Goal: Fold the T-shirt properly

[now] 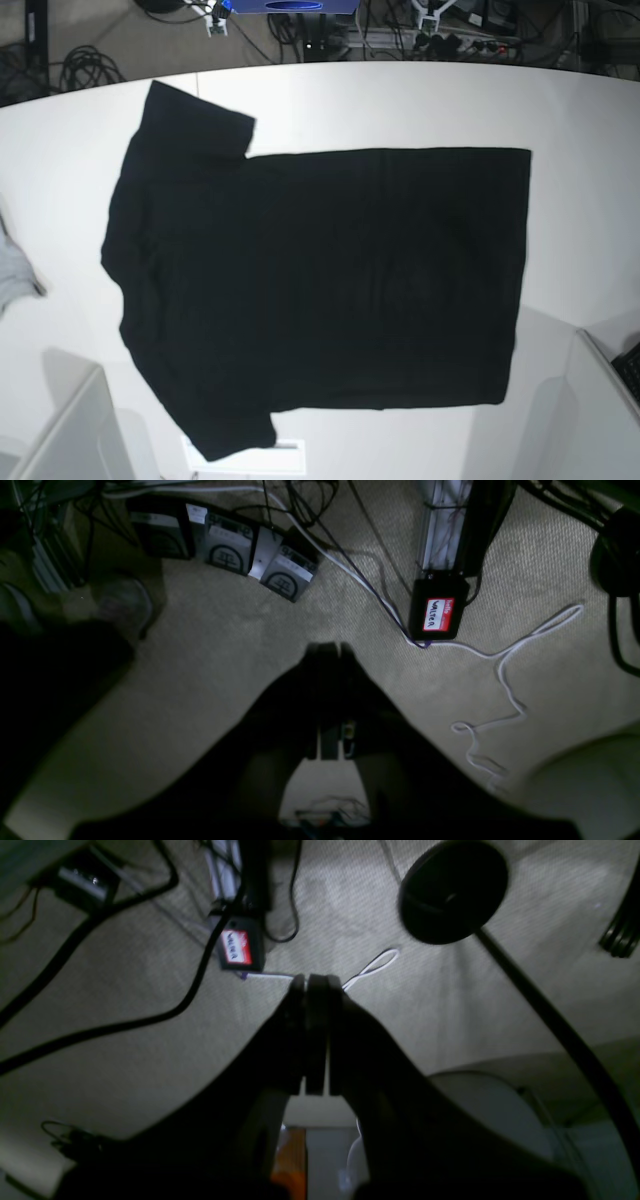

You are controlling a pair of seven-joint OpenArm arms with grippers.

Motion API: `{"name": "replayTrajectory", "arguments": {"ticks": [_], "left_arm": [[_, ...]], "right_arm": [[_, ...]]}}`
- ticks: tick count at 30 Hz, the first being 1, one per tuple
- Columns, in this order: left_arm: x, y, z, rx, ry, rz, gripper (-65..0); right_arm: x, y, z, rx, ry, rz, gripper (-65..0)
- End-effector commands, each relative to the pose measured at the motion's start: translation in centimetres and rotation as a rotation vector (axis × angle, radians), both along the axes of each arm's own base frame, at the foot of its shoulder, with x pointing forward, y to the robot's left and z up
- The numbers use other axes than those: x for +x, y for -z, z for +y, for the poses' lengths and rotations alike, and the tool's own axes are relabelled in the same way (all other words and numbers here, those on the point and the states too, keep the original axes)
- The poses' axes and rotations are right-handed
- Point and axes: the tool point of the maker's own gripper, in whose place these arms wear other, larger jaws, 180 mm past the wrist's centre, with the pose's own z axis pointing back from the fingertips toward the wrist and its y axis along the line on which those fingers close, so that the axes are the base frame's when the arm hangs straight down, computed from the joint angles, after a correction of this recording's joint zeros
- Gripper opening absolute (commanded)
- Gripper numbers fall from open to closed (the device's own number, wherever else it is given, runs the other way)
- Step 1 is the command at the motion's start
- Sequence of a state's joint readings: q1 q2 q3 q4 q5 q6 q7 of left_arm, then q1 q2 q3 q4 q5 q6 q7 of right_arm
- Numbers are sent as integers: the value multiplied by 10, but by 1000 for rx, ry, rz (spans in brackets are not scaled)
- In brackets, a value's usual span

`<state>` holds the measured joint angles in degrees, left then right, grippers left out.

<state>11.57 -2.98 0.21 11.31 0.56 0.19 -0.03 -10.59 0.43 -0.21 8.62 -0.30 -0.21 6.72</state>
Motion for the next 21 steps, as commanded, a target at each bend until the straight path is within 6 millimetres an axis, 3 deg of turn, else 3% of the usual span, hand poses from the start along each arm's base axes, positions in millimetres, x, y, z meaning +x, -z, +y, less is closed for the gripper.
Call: {"name": "replayTrajectory", "arguments": {"ticks": [1,7,15,21], "left_arm": [[-2,-1,-1,-1,6,-14,-650],[-26,-8,12,16,18,-3,-650],[-54,-22,14,9,42,-79,-650],[-71,-27,14,8,35,-69,-650]], "right_arm": [[-5,-1,-1,-2,2,-8,-650],[-14,-8,0,0,0,-48,-650],[-44,-19,1,4,-2,-50,-650],[-52,-25,2,5,-4,-60,-650]]}}
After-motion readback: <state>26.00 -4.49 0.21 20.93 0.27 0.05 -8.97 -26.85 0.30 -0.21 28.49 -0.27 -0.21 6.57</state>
